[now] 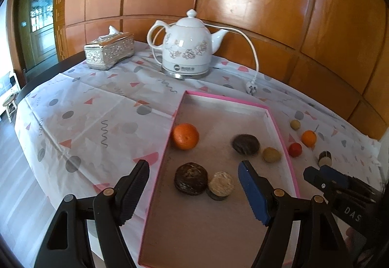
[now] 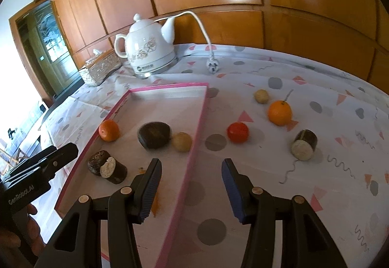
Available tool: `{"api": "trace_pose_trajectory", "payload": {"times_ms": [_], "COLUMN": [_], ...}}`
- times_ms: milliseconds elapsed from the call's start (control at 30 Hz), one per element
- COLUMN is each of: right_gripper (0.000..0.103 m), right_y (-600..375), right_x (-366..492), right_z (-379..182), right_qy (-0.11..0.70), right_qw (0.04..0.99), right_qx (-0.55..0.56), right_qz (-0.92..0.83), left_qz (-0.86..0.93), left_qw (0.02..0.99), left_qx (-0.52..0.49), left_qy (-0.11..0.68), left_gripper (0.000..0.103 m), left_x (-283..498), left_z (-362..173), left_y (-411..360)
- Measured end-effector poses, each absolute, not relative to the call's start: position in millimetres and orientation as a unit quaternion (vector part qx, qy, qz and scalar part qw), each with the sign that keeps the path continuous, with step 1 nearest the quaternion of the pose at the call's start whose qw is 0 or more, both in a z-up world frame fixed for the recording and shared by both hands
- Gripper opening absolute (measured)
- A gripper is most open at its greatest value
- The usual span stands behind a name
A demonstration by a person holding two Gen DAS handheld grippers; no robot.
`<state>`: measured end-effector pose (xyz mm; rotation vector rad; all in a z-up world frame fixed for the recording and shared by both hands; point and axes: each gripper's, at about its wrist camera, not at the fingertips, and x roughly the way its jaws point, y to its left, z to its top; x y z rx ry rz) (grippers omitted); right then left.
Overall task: Organize fruits
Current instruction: 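Lower the dark root into the tray and open the right gripper, then grasp the dark brown cylindrical piece with the right gripper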
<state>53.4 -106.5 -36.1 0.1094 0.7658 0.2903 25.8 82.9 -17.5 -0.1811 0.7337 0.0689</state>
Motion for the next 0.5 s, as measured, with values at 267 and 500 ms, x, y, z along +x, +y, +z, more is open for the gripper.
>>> {"api": "trace_pose_trajectory", "payload": {"times_ms": [267, 500], "right_gripper": [0.052, 0.052], "right_y": [-127.7, -159.7], "right_x": [50.2, 45.5], "right_z": [-40.4, -48.0], "right_qy": [0.372, 0.376], "right_qw": [0.919, 0.921], "right_qx": [0.065, 0.077], "right_qz": [0.113, 0.073], "left_qz": [0.013, -0.014], "left_qw": [0.929, 0.927], "left_qx": [-0.073, -0.061], "left_qy": [0.363, 0.369], "left_gripper": [0.076, 0.076], "left_x": [26.2, 28.4], "left_z": [-18.1, -20.3], "left_y": [66.8, 51.8]}}
